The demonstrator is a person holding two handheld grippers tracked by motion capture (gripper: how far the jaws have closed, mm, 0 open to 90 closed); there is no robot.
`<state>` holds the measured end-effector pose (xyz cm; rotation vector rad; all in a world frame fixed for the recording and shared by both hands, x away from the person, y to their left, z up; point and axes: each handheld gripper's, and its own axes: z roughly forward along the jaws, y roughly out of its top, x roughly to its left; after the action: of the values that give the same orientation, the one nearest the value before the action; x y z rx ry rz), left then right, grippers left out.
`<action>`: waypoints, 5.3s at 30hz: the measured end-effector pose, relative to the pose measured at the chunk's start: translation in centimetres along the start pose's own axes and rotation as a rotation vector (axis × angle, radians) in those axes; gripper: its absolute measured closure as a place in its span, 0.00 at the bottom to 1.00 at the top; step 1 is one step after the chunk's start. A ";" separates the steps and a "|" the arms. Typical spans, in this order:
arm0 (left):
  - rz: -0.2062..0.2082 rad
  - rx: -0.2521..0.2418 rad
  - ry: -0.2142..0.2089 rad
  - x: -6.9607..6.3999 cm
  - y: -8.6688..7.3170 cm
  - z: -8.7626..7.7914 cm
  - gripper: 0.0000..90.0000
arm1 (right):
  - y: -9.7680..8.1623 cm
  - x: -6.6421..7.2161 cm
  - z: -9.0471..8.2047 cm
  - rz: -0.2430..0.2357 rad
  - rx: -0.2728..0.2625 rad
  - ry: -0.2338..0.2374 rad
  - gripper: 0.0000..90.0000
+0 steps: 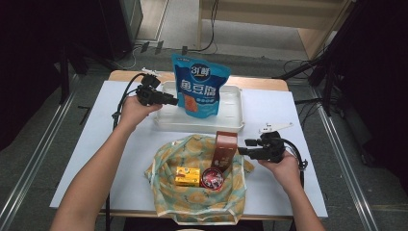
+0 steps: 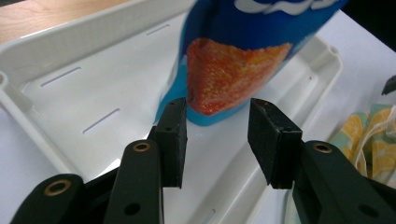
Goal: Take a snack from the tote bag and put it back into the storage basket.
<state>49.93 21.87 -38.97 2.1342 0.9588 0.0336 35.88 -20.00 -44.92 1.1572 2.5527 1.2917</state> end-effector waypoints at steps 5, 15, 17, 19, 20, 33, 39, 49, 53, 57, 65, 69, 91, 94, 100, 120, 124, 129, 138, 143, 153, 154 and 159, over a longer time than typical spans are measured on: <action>0.001 -0.008 -0.021 -0.4 -0.3 -0.2 0.58 | 0.0 0.0 0.0 0.000 0.000 -0.002 0.52; 0.017 0.023 -0.034 -1.3 -1.1 -0.6 0.51 | 0.0 -0.1 0.0 -0.001 0.003 0.001 0.52; 0.019 0.005 -0.045 -1.6 -1.3 -0.8 0.50 | 0.0 -0.1 0.0 -0.001 0.004 0.000 0.52; 0.018 0.002 -0.053 -1.9 -1.5 -0.9 0.50 | 0.0 -0.1 0.1 -0.001 0.004 0.001 0.52; 0.027 0.002 -0.052 -2.0 -1.6 -1.0 0.50 | 0.0 -0.1 0.1 0.000 0.004 0.000 0.52; 0.018 -0.005 -0.069 -3.3 -3.4 -1.6 0.49 | 0.0 -0.2 0.1 0.001 0.006 -0.002 0.52; 0.032 -0.024 -0.070 -4.1 -4.2 -2.3 0.49 | 0.0 -0.2 0.1 0.001 0.006 -0.003 0.52; 0.048 -0.034 -0.085 -5.7 -5.7 -3.4 0.48 | 0.1 -0.1 -0.1 0.003 0.007 -0.004 0.52; 0.050 -0.043 -0.090 -6.3 -6.3 -3.9 0.48 | 0.1 -0.1 -0.3 0.003 0.003 -0.012 0.52; 0.049 -0.047 -0.094 -6.8 -7.0 -4.4 0.47 | 0.2 0.0 -0.5 0.010 -0.002 -0.014 0.52; 0.059 -0.063 -0.090 -7.7 -8.1 -5.0 0.46 | 0.5 0.3 -0.8 0.016 -0.002 -0.018 0.51; 0.062 -0.061 -0.093 -8.1 -8.7 -5.1 0.45 | 0.5 0.4 -1.2 0.013 -0.011 -0.018 0.51; 0.062 -0.066 -0.107 -9.0 -10.7 -5.7 0.44 | 1.2 2.0 -4.6 -0.047 -0.017 -0.026 0.52; 0.063 -0.066 -0.107 -9.0 -10.7 -5.7 0.44 | 1.4 2.4 -5.1 -0.059 -0.012 -0.017 0.53; 0.059 -0.075 -0.107 -8.9 -10.7 -6.0 0.44 | 2.2 3.8 -5.5 -0.120 0.006 0.019 0.53; 0.041 -0.075 -0.110 -8.7 -11.5 -6.6 0.44 | 4.2 7.3 -5.4 -0.244 0.040 0.094 0.43; 0.038 -0.082 -0.112 -8.7 -11.5 -6.7 0.44 | 4.4 7.6 -5.3 -0.264 0.054 0.114 0.38; 0.035 -0.083 -0.110 -8.6 -11.5 -6.8 0.44 | 4.8 8.2 -5.3 -0.284 0.054 0.126 0.35; 0.031 -0.086 -0.118 -8.5 -11.4 -6.8 0.44 | 6.4 9.0 -4.9 -0.312 0.060 0.144 0.31; 0.029 -0.087 -0.113 -8.3 -11.5 -6.8 0.44 | 7.1 9.1 -4.1 -0.325 0.068 0.150 0.28; 0.030 -0.077 -0.121 -8.3 -11.5 -6.5 0.44 | 8.6 10.0 -3.2 -0.364 0.074 0.159 0.27; 0.032 -0.077 -0.120 -8.3 -11.5 -6.5 0.44 | 8.8 10.1 -3.3 -0.368 0.074 0.157 0.27; 0.029 -0.079 -0.122 -8.3 -11.5 -6.6 0.44 | 9.7 10.4 -3.8 -0.401 0.071 0.159 0.35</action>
<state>34.76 25.50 -39.80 2.0522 0.8421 -0.0439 32.84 -12.23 -32.73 0.5209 2.7671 1.2426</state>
